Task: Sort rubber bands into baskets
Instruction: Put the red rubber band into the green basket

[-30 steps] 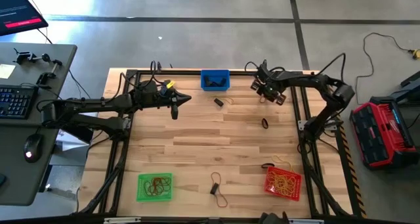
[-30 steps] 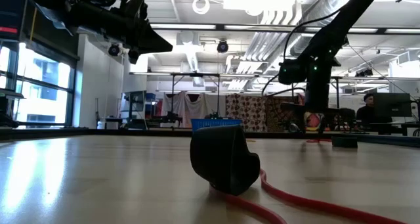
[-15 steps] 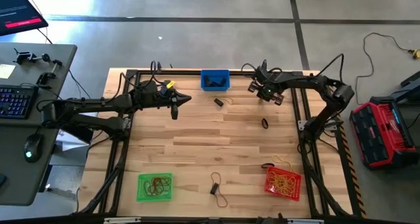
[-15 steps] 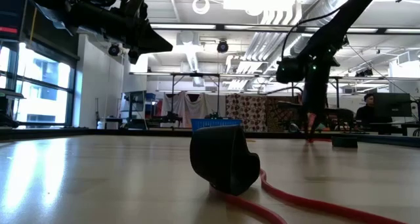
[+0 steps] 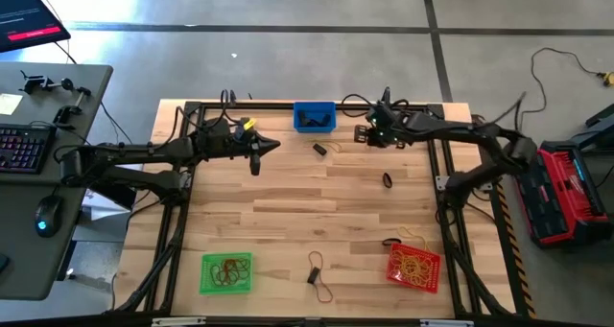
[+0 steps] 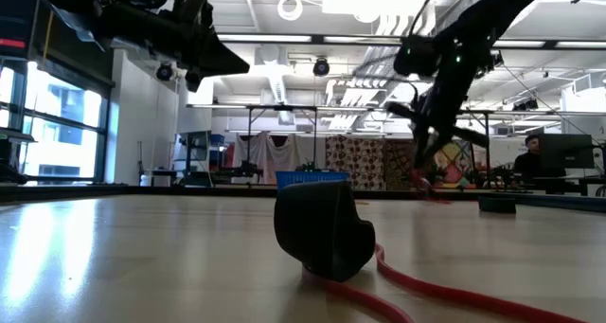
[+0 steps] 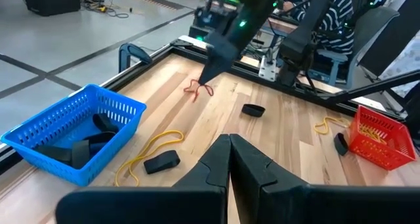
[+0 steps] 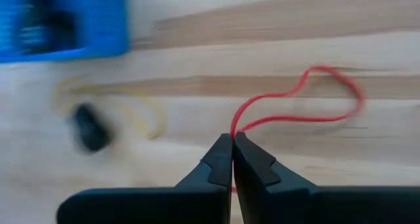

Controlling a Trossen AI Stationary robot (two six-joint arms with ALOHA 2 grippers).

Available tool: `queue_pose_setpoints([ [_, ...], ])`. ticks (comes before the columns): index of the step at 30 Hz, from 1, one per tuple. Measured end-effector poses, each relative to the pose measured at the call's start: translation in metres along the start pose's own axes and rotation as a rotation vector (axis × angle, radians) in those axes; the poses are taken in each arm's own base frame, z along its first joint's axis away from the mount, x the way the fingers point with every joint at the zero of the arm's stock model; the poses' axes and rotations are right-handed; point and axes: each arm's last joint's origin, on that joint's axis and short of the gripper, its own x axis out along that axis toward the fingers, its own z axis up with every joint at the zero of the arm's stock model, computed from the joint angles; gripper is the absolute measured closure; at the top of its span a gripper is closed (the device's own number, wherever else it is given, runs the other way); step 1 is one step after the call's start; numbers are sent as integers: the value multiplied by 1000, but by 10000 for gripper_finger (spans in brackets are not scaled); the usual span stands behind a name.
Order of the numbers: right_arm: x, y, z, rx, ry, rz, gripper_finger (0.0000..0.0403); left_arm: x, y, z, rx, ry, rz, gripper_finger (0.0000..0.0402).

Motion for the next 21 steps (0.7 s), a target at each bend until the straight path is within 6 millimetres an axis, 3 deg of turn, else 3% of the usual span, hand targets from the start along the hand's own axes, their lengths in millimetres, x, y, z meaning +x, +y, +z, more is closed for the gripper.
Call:
queue_pose_setpoints([
  [5, -30, 23, -16, -95, -39, 211, 403, 1, -7, -1, 46, 3, -17, 391],
  [11, -64, 53, -33, -227, -138, 519, 403, 7, -18, -2, 91, -3, -39, 352],
  [21, -88, 81, -57, -390, -247, 791, 403, 45, -38, 39, 139, -49, -56, 292],
])
